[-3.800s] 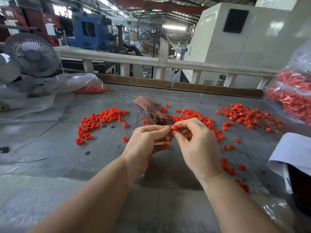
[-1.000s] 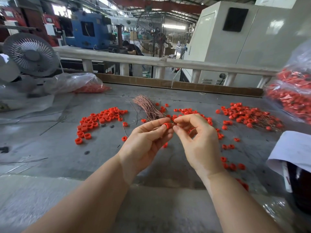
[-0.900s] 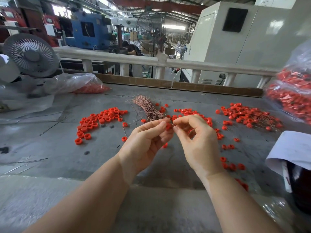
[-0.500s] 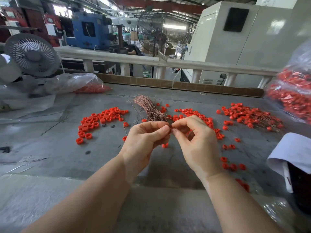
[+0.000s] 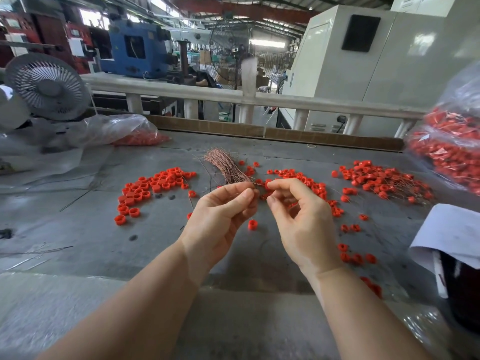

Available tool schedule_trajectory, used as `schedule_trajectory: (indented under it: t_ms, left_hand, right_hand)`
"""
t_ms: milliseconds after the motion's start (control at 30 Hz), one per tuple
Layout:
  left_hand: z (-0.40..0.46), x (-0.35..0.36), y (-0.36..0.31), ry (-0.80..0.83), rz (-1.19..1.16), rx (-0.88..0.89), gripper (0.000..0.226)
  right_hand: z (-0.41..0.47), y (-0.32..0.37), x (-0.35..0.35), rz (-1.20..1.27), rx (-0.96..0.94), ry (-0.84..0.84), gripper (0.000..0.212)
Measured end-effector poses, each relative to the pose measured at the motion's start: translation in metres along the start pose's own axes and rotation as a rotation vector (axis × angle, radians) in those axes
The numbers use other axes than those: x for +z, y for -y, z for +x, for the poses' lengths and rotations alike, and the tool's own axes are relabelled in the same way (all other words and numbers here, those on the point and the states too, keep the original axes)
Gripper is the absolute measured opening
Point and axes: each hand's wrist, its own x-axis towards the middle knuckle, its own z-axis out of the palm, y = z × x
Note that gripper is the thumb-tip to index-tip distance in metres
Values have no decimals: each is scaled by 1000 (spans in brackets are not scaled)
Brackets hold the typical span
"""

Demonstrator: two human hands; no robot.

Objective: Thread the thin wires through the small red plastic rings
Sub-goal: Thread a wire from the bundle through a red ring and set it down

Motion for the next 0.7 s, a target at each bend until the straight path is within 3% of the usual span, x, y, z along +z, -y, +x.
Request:
schedule_trajectory:
  t_ms: [167,400,500,600,700]
  left_hand:
    - [-1,-1,0,-7,82,33,18]
    - [-1,-2,1,123,60,-44,12]
    - [0,-2,1,101,62,-71,16]
    - [1,-3,2,52,81,-98,34]
    - [1,-4,1,13,102,-112,31]
  right_hand:
    - [-1,0,0,-26,-15,4,16]
    - [1,-1,-1,-102,-29,20,19]
    - [2,-2,-3,-191,-70,1,11]
    - [4,-5,-7,-249,-34,-64,10]
    - [6,-10,-11,-275,60,-142,13]
